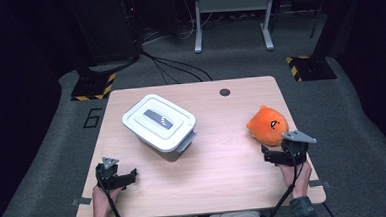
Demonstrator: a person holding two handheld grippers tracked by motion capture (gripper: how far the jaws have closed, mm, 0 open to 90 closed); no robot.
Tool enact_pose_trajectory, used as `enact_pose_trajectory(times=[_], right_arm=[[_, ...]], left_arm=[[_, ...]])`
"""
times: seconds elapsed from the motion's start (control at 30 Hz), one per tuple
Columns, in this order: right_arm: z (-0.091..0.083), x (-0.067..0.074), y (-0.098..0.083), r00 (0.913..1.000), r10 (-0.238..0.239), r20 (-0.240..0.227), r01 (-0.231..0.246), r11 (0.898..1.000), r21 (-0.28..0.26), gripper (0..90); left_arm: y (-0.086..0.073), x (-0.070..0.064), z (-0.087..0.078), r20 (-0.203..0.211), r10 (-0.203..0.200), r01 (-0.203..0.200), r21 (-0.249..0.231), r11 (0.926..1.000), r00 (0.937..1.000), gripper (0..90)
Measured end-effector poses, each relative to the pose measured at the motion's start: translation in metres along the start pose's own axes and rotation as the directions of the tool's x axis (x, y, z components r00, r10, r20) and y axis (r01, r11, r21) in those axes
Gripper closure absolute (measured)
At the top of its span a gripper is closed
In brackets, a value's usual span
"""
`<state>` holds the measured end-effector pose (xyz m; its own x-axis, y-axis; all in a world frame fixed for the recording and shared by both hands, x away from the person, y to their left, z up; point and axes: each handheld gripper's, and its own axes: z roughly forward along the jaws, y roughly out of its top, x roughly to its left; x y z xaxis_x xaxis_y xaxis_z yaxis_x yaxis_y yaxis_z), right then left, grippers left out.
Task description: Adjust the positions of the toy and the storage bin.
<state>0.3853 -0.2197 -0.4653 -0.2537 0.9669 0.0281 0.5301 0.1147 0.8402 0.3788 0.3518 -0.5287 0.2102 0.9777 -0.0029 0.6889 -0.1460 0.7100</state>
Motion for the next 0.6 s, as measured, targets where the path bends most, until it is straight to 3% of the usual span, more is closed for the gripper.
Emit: enact_pose_trajectory(times=[0.07, 0.13, 0.23, 0.33, 0.43, 0.47, 0.5, 0.6], right_arm=[[-0.002, 0.002, -0.008, 1.0, 0.0, -0.005, 0.0, 1.0, -0.005, 0.0], [-0.004, 0.004, -0.013, 1.0, 0.001, -0.001, -0.001, 1.0, -0.021, 0.0], [-0.007, 0.005, -0.027, 0.9999, -0.004, -0.01, 0.004, 1.0, -0.016, 0.0], [-0.006, 0.005, -0.033, 0.9998, 0.011, -0.014, -0.011, 1.0, -0.001, 0.0], [0.005, 0.003, -0.042, 0.9998, 0.008, -0.02, -0.006, 0.997, 0.074, 0.0], [0.005, 0.003, -0.042, 0.9998, 0.008, -0.02, -0.006, 0.997, 0.074, 0.0], [0.012, 0.002, -0.047, 0.9998, -0.014, -0.01, 0.015, 0.992, 0.122, 0.0], [0.017, 0.002, -0.05, 0.9996, -0.028, -0.009, 0.029, 0.988, 0.154, 0.0]], left_arm=[[0.004, 0.001, -0.002, -0.019, -0.002, 0.003, 0.037, 0.9993, 0.9998, 6.2], [0.005, 0.001, -0.003, -0.015, -0.012, 0.013, 0.045, 0.9989, 0.9998, 4.0], [0.013, 0.003, -0.012, -0.021, -0.042, 0.042, 0.006, 0.9991, 0.9989, 3.2], [0.019, 0.003, -0.019, -0.018, -0.039, 0.038, -0.014, 0.9992, 0.9991, 3.2], [0.035, 0.002, -0.032, -0.003, -0.045, 0.045, -0.05, 0.9978, 0.999, 3.2], [0.035, 0.002, -0.032, -0.003, -0.045, 0.045, -0.05, 0.9978, 0.999, 3.2], [0.043, 0.002, -0.038, 0.011, -0.055, 0.055, -0.059, 0.9967, 0.9984, 3.2], [0.052, 0.002, -0.043, 0.015, -0.057, 0.058, -0.074, 0.9956, 0.9982, 3.3]])
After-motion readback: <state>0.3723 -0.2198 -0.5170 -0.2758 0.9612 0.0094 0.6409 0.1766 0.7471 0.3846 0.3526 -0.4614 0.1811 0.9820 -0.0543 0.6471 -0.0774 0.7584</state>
